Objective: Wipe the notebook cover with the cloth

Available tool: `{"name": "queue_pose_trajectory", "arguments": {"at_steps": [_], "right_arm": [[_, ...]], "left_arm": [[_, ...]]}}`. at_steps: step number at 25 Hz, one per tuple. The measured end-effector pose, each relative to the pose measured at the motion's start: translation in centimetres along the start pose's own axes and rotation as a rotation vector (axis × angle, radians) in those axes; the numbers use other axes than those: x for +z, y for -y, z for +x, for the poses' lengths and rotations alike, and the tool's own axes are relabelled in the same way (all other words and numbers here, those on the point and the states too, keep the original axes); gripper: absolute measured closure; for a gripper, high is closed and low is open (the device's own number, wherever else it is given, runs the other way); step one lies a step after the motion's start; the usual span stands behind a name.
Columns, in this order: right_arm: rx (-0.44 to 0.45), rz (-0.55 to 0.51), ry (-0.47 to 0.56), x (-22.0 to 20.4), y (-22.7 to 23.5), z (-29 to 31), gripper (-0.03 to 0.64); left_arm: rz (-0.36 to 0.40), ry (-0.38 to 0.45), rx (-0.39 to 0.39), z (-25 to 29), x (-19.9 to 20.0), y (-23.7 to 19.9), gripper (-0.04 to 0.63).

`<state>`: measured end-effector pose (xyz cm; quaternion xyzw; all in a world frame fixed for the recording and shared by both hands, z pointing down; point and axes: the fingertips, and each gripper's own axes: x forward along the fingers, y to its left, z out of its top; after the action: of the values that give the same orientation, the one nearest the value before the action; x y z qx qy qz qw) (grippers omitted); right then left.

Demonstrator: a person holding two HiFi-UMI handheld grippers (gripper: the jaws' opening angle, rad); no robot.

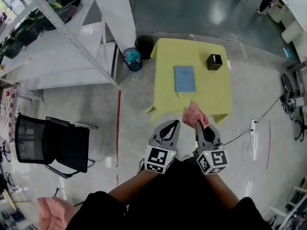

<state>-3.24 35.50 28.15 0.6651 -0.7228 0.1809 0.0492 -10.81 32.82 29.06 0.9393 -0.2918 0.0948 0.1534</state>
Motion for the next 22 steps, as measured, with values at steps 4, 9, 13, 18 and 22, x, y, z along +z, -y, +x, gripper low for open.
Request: {"name": "queue_pose_trajectory", "arguments": {"at_steps": [4,9,13,18,22], "right_arm": [[0.019,-0.031,0.04,1.5,0.2,-3.4,0.578],[0.056,-0.05,0.086,2.5,1.6,-8.2,0.578],[0.079,-0.067,0.092,1.7,2.9,-12.3,0.578],[0.09,-0.068,0.089,0.2,4.6,-17.5,0.578],[0.094,-0.066,0.09,-1.3,5.6,-20.6,0.578]], "left_arm": [[0.096,0.074,0.055,-0.8,2.7,3.7,0.588],[0.087,0.116,0.075,-1.4,3.7,9.4,0.588],[-0.025,0.143,0.121,-2.7,2.6,13.6,0.588],[0.042,0.163,0.167,-4.0,1.6,18.8,0.588],[0.075,0.163,0.187,-4.6,0.3,21.7,0.588]]}}
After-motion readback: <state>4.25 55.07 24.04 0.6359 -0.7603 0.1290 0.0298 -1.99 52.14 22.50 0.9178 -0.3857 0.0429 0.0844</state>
